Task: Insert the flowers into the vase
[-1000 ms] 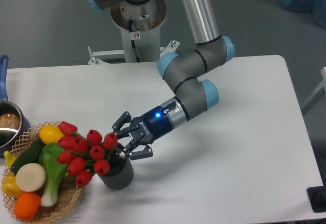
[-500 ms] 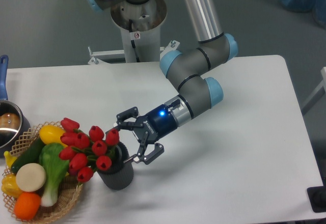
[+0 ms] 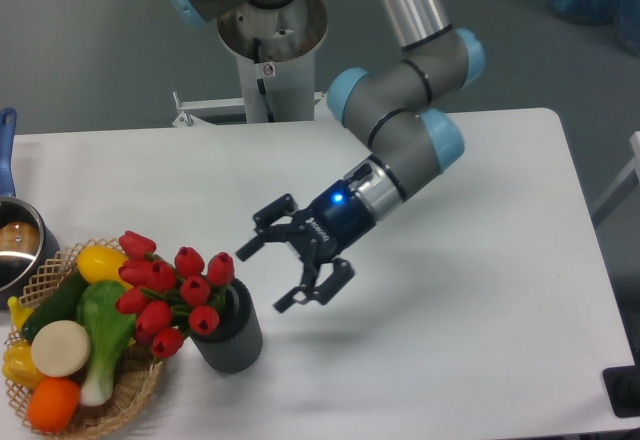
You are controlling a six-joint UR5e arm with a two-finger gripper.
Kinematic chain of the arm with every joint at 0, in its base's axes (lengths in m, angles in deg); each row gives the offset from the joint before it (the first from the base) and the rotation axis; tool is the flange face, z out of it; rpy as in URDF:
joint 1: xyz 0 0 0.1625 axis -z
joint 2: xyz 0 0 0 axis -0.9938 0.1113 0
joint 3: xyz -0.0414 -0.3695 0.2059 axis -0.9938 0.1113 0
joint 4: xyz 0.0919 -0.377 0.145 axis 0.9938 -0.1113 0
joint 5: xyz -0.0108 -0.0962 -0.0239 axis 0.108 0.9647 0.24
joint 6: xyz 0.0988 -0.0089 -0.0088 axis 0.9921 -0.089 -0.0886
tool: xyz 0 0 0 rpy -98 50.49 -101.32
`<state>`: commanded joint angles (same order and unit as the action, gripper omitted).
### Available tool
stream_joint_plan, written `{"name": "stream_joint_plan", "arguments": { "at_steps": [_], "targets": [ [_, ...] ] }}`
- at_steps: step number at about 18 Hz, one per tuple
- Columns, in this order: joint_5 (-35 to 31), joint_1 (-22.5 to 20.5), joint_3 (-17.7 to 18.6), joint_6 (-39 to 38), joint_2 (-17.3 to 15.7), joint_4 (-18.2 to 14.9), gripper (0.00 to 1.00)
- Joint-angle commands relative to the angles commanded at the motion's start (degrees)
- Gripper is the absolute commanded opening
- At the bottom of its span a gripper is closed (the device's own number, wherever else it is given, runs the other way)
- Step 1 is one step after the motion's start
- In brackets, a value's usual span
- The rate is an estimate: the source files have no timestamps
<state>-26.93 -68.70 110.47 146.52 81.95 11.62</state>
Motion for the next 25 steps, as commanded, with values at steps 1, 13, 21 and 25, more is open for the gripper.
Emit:
{"name": "stream_joint_plan", "arguments": {
  "at_steps": [1, 13, 21, 25],
  "targets": [
    [-1.2, -0.4, -0.4, -0.3, -0.7, 0.0, 1.00],
    [-34.2, -8.4, -0.8, -4.5, -16.0, -0.9, 1.00],
    [-56.8, -9.5, -2.6, -1.9, -23.4, -12.6, 1.00],
    [-61.0, -10.5, -5.2, 5.7, -24.4, -21.3, 1.00]
  ]
}}
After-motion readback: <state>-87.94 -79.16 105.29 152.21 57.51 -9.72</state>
